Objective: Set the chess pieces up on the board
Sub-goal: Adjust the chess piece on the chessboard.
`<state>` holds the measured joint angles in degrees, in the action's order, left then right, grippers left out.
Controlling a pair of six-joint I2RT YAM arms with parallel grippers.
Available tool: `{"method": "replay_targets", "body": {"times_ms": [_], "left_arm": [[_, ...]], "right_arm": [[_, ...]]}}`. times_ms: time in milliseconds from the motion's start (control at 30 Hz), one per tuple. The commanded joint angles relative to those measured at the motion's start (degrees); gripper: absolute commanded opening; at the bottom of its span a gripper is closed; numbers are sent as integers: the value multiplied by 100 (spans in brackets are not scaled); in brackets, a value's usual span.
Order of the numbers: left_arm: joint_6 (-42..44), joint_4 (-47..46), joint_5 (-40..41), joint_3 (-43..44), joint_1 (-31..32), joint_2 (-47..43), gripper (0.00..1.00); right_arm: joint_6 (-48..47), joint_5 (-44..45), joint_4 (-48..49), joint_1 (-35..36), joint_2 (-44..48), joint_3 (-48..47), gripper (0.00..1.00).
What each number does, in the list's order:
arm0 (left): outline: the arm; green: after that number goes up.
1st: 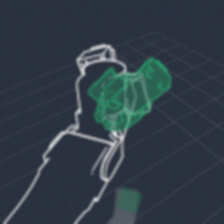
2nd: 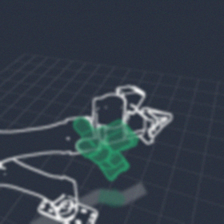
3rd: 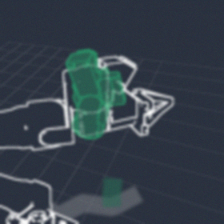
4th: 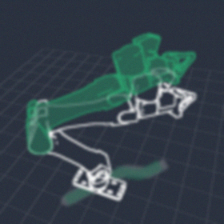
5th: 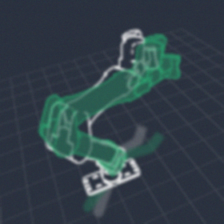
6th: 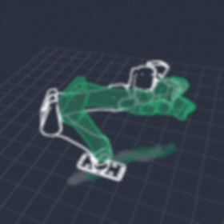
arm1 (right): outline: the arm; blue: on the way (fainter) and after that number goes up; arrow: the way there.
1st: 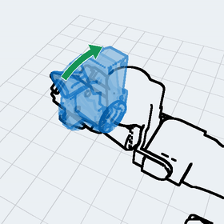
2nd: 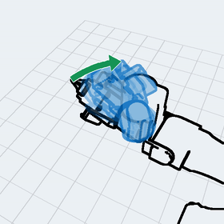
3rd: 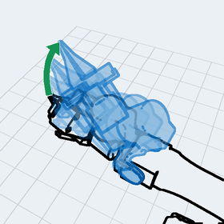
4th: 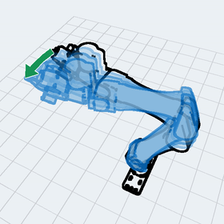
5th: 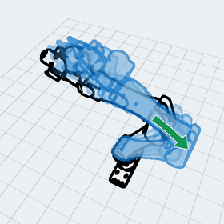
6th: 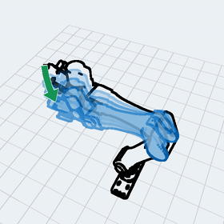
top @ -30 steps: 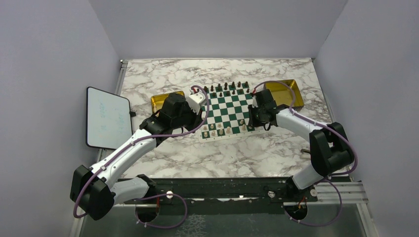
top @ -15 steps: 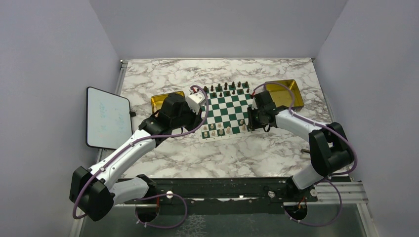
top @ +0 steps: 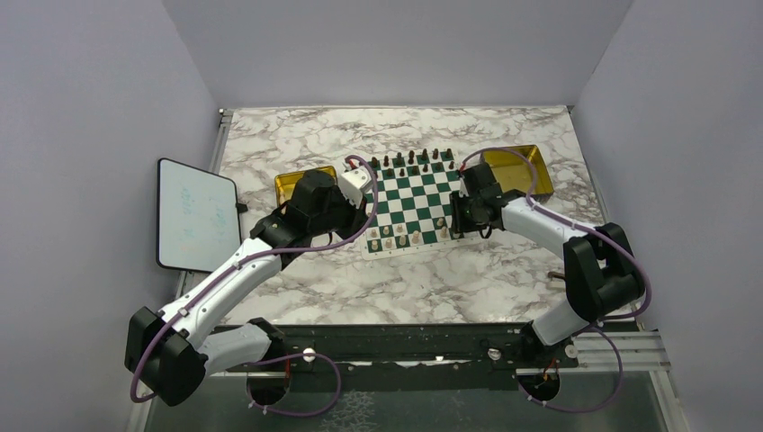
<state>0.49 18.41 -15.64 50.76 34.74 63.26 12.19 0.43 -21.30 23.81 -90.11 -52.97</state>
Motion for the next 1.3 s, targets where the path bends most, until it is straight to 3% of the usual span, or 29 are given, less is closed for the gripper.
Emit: {"method": "replay_targets", "body": {"times_ms": [0, 1267], "left_arm": [[55, -119, -49, -58, 33, -148, 9], [65, -129, -71, -49, 33, -227, 9]], "right_arm": [[81, 149, -138, 35, 87, -337, 40], [28, 164, -104, 46, -578, -574, 29]]}}
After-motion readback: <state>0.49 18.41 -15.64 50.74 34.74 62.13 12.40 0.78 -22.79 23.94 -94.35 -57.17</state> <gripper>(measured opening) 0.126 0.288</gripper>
